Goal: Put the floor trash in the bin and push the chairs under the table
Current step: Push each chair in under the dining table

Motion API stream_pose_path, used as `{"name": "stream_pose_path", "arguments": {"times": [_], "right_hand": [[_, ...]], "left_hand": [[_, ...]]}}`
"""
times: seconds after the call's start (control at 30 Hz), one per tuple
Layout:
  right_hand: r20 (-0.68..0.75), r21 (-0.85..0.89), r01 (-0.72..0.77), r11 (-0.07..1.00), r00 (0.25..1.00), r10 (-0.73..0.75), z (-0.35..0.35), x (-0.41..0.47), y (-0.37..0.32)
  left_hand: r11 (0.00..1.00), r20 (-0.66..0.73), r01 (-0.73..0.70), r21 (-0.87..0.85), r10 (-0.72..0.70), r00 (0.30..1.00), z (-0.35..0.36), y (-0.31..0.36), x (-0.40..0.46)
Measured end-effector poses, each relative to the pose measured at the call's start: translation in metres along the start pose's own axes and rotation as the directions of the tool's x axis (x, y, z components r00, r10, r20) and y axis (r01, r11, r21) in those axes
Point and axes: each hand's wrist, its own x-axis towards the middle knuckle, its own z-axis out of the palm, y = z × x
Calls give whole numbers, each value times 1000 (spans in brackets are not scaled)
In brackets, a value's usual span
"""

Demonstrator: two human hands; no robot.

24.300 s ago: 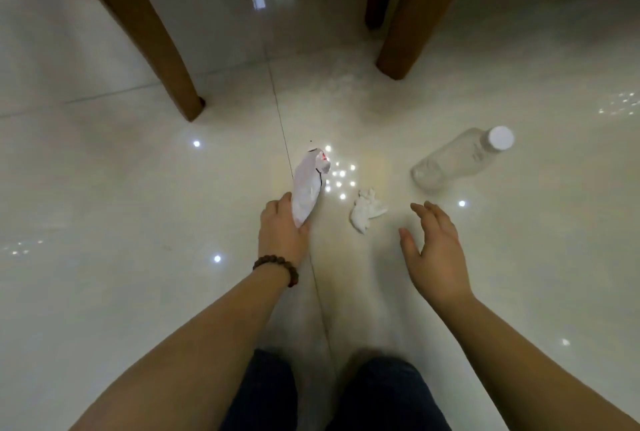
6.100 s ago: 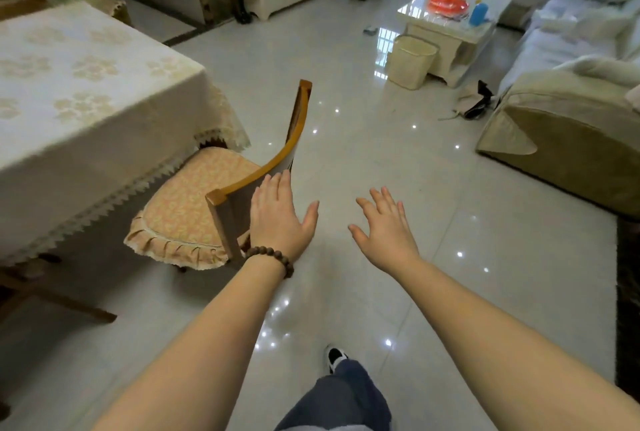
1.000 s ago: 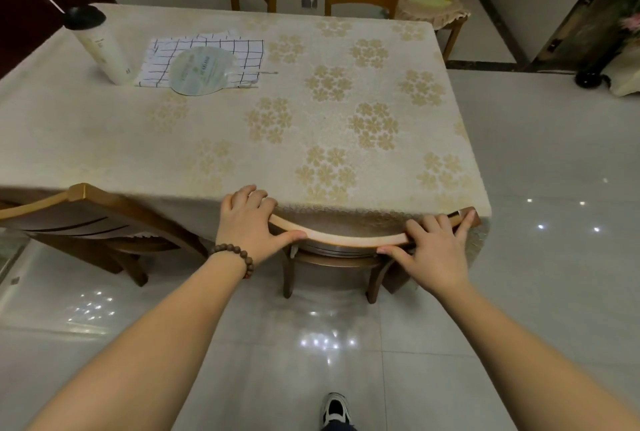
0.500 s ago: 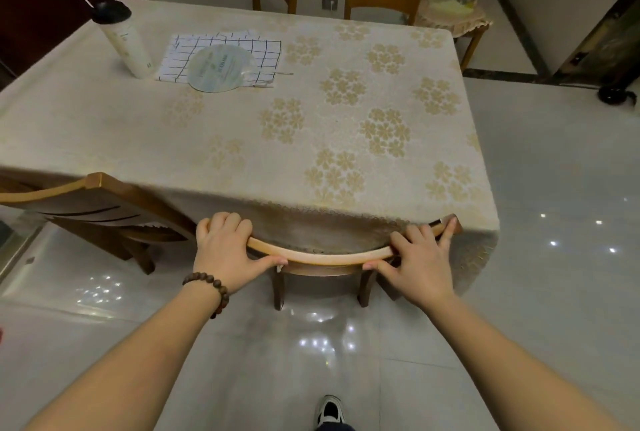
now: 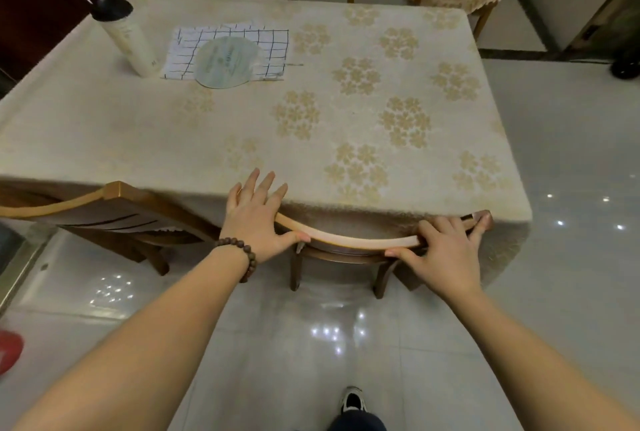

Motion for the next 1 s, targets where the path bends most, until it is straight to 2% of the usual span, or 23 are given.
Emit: {"name": "stream_pose_path", "arguments": {"times": [0.13, 0.33, 0.47, 0.53, 0.6, 0.67, 0.73, 0.87, 0.93, 1.0], "right_hand": [[-9, -24, 32, 999, 999, -32, 4, 1, 1], [52, -102, 61, 993, 997, -56, 4, 3, 6], [132, -126, 63, 990, 990, -46, -4, 2, 4], [211, -125, 49, 991, 977, -21, -11, 5, 2], [268, -77, 15, 997, 963, 6, -18, 8, 1], [289, 12, -10, 1000, 957, 6, -25, 6, -3], [228, 104, -54, 993, 973, 29, -33, -5, -6], [34, 300, -177, 937, 984, 175, -43, -46, -16], [32, 360, -218, 907, 975, 221, -38, -64, -23], [41, 371, -300, 879, 951, 307, -35, -95, -24]], "left_hand": [[1000, -21, 3, 27, -2, 1000, 4, 0, 0], [1000, -11, 13, 22, -13, 1000, 1, 3, -3], [999, 11, 14, 51, -15, 1000, -1, 5, -6], [999, 69, 19, 48, -22, 997, -6, 5, -4], [999, 117, 36, 28, -39, 992, -13, 9, -5], [999, 83, 34, -37, -30, 996, -19, 18, -13], [995, 8, 2, -103, -1, 1000, -22, 30, -28], [979, -94, -46, -199, 28, 995, -22, 55, -65], [967, -149, -52, -249, 15, 989, -17, 67, -79], [953, -185, -126, -277, 76, 980, -11, 91, -94]]}}
